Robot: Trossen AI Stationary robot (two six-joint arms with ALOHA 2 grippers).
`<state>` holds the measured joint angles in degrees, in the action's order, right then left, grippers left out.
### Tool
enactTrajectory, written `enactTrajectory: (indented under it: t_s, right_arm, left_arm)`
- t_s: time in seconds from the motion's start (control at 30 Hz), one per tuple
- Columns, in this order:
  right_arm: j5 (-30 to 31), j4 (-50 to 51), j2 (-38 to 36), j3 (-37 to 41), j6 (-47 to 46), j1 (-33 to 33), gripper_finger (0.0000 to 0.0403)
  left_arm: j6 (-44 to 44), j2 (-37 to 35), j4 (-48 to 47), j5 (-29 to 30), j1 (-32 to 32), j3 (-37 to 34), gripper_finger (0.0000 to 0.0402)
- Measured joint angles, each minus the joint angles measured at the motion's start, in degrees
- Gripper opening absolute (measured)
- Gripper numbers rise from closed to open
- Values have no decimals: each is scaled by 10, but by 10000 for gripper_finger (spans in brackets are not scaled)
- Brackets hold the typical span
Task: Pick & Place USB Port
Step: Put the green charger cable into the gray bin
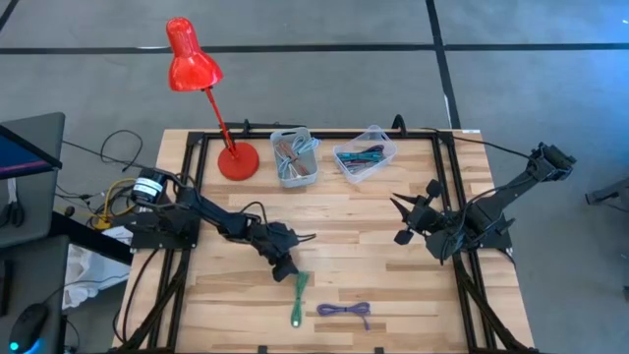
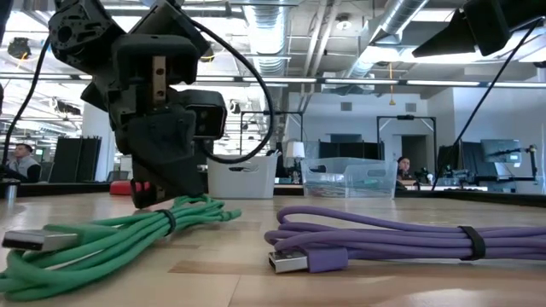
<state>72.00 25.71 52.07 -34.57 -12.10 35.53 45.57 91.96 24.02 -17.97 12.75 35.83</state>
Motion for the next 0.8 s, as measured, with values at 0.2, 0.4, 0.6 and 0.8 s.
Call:
enactTrajectory:
  t_s: [0.2,0.4,0.6,0.8]
  right_arm:
    - [0,2,0,0,0,0,53]
    - [0,4,0,0,0,0,53]
    - [0,5,0,0,0,0,53]
    - [0,5,0,0,0,0,53]
  left_arm:
    - [-35,-24,9,8,-21,0,4]
    - [-99,-105,9,8,-53,1,4]
    - [-185,-211,-60,42,-92,1,3]
    - [-279,-302,-152,147,-140,1,3]
